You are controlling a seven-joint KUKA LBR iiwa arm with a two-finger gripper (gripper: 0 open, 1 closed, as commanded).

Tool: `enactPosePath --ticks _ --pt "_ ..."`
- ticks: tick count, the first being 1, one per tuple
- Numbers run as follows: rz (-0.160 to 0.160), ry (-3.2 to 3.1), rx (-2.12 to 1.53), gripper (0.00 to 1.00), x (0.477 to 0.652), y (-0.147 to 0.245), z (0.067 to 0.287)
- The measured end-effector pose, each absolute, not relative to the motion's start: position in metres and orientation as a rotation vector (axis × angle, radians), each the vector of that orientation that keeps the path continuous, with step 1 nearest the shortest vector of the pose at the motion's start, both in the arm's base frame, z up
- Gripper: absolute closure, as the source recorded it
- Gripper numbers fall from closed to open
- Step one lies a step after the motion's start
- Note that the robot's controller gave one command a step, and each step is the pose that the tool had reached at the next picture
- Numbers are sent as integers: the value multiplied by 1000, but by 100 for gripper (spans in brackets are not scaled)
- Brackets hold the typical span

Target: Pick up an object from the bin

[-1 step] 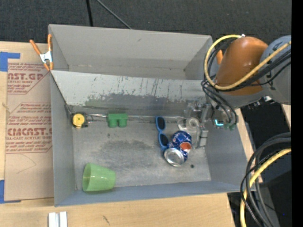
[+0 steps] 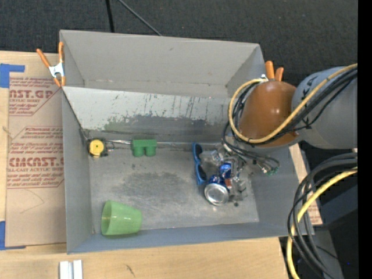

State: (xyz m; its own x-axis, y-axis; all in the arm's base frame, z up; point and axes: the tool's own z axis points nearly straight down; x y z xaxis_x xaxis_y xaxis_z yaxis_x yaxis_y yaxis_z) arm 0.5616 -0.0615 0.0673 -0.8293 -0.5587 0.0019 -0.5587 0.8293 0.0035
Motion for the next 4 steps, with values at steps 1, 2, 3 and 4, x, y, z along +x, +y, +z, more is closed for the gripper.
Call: enactPosePath --ticks 1,2,3,4 --pt "0 -2787 1456 0 561 -65 100" --pt "-2 -2535 1861 0 570 -49 100" --pt "3 -2149 2302 0 579 -35 71" --pt "3 -2156 2304 0 580 -33 72"
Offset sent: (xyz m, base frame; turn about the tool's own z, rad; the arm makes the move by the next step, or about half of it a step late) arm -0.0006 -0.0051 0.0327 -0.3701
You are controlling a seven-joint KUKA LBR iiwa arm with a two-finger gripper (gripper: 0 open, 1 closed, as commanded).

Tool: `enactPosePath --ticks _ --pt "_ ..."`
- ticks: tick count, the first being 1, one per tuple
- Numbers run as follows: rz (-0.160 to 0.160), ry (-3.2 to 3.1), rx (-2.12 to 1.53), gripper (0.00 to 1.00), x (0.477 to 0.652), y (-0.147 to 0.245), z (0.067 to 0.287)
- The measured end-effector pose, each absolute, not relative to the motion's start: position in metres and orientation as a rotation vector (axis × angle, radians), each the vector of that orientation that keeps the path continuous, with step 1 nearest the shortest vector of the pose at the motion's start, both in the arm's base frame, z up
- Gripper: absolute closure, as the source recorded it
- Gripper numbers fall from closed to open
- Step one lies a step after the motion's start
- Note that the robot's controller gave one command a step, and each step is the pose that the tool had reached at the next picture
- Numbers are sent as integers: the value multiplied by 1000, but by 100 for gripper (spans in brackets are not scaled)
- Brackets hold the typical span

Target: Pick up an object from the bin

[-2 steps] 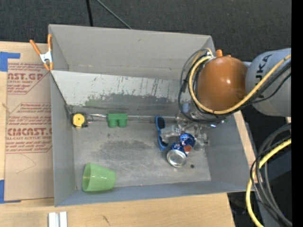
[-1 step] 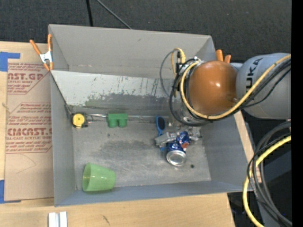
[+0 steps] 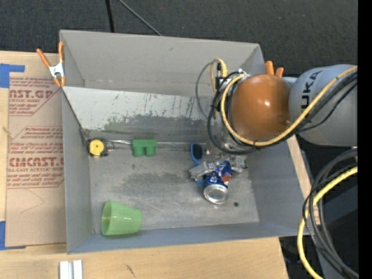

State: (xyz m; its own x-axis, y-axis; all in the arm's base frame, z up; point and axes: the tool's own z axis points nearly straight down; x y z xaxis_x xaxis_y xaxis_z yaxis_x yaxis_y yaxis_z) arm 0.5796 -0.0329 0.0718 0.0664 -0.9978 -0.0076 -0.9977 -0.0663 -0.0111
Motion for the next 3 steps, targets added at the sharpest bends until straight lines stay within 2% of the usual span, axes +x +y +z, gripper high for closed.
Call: enactPosePath --ticks 1,2,3 --pt "-2 2135 -2282 100 581 -31 74" --pt "-4 2144 -2289 100 582 -29 130" --pt "1 2148 -2289 100 583 -27 143"
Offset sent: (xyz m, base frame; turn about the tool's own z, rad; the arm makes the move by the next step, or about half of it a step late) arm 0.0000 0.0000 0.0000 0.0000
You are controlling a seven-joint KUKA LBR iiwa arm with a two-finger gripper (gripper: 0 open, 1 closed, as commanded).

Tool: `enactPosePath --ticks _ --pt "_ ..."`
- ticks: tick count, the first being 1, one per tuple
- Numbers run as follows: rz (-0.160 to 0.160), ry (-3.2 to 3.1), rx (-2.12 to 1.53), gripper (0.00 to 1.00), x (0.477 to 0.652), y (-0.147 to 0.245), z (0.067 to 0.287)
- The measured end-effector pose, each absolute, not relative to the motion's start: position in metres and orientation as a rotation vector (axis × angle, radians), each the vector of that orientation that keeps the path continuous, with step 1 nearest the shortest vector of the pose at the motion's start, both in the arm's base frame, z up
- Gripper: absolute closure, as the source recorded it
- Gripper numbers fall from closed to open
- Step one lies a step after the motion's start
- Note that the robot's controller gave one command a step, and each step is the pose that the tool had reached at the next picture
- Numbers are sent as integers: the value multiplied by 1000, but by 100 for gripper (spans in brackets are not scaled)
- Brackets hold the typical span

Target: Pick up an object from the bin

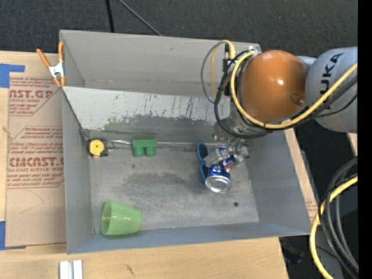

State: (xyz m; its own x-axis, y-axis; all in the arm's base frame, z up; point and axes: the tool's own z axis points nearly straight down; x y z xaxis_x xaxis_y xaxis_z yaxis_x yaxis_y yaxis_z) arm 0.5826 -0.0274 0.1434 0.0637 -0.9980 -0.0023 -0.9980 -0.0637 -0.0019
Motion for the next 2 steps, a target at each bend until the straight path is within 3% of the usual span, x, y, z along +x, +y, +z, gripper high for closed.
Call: enactPosePath --ticks 2 --pt "2 2153 -2284 100 583 -25 160"
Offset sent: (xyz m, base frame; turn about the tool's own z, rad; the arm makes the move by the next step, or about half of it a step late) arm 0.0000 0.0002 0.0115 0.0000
